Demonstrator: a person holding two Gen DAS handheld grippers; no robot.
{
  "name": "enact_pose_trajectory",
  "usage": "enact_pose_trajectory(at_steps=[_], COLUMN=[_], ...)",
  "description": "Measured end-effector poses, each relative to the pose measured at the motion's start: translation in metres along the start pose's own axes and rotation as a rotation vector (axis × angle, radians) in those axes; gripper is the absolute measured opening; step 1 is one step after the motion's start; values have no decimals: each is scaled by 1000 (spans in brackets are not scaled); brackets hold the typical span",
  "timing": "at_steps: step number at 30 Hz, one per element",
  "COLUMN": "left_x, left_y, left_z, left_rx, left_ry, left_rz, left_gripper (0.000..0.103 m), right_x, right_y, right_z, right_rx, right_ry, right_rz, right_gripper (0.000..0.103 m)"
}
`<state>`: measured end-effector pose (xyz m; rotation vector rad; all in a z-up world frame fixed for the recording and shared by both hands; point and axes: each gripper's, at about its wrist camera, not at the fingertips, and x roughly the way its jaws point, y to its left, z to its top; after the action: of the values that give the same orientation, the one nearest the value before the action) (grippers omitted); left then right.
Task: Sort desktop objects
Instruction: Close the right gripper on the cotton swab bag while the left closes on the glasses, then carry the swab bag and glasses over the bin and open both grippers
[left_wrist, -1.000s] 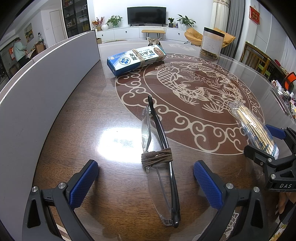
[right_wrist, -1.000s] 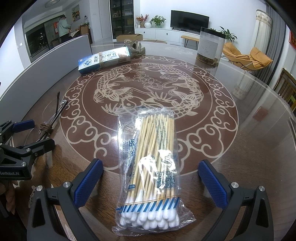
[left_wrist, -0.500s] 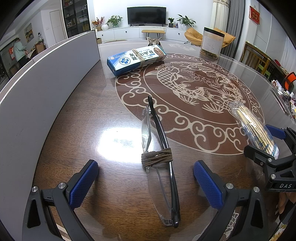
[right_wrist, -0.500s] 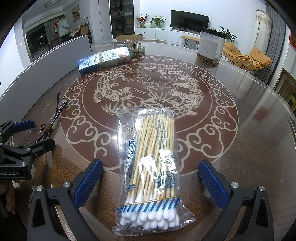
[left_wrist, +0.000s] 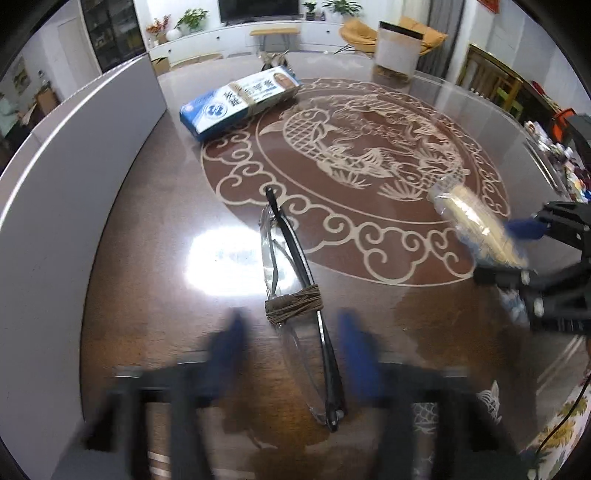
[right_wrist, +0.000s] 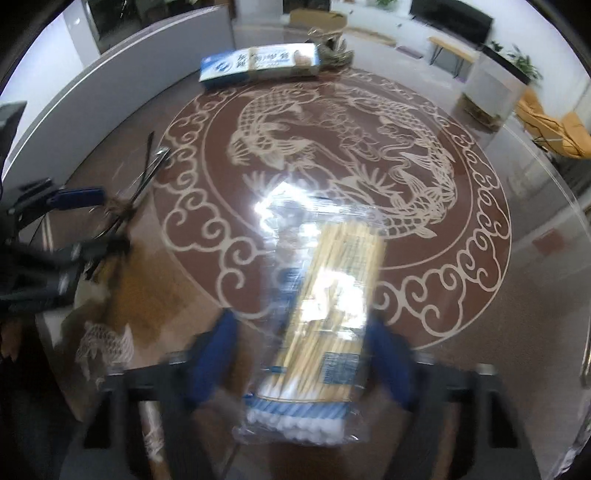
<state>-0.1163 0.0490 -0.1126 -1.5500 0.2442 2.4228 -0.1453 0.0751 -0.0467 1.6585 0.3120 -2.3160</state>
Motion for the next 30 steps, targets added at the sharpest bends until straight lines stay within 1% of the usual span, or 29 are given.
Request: enact_pose_trajectory(at_steps=[1, 2, 4, 7, 11, 15, 17, 21, 24, 28, 30], left_x=[-1, -3, -11, -30, -50, -72, -88, -118, -141, -170, -178], left_y=[2, 4, 8, 16, 15, 15, 20, 49, 86, 156, 187], left_z=[-1, -3, -10, -20, -22, -25, -24, -22, -20, -20, -21], left_rx=[-2, -9, -30, -84, -86, -87, -91, -141, -202, -295, -338], left_ry=[8, 2, -20, -82, -150, -191, -215, -253, -279, -302, -303], left_rz=[-12, -21, -29, -62, -45, -61, -65, -73, -65, 0, 26], left_gripper=[26, 26, 25, 25, 25, 25, 25, 25, 25, 25, 25], right_x=[-2, -4, -9, -25, -45, -60, -65, -72, -82, -107, -122], right_y=[2, 5, 7, 2, -5, -2, 2, 12, 35, 84, 118], right_z=[0, -1, -6, -14, -22, -21, -15, 8, 41, 100, 134], right_rx=[-12, -32, -50, -2, 48, 58, 53, 19, -21, -91, -133], right_ry=[18, 29, 31, -9, -58, -79, -91, -115, -142, -214, -261], right_rz=[0, -7, -5, 42, 78, 94, 100, 118, 143, 196, 236], right_gripper=[37, 34, 33, 33, 32, 32, 32, 32, 32, 32, 32])
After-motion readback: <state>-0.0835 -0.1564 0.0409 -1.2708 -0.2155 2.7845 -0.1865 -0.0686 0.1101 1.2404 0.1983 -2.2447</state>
